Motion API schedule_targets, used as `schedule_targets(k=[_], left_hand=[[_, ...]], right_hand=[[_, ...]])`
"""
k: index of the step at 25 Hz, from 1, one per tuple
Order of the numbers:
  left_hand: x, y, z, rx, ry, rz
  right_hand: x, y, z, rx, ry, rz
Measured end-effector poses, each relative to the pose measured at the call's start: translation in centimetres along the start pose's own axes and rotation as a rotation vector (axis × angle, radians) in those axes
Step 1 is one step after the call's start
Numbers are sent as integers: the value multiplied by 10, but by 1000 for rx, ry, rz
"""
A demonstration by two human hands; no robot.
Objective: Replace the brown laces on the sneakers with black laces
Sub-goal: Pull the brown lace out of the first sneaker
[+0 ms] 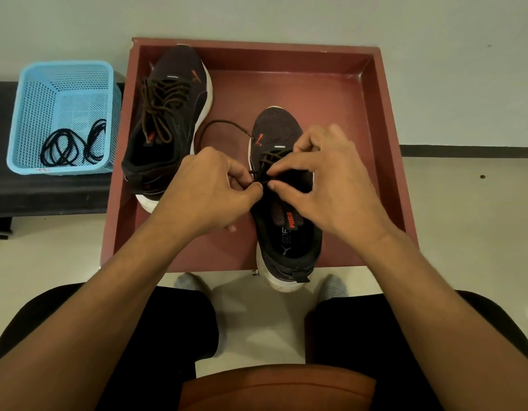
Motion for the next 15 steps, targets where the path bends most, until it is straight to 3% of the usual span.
schedule_targets(k=[7,15], left_hand=[[0,1,0,-8,2,-8],[1,5,2,0,-15,0]], right_hand=[[1,5,-3,-69,-10,33],[2,-47,47,-29,-209,-288]])
Point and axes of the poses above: each hand's wrist, its own x-axis towards the middle knuckle, its own z-axis out of the back of the hand, y = z × x, the point moved 1 cm from there along x, towards the middle knuckle, and after that the axes turned 2 degrees about x, right-handed, at the moved point
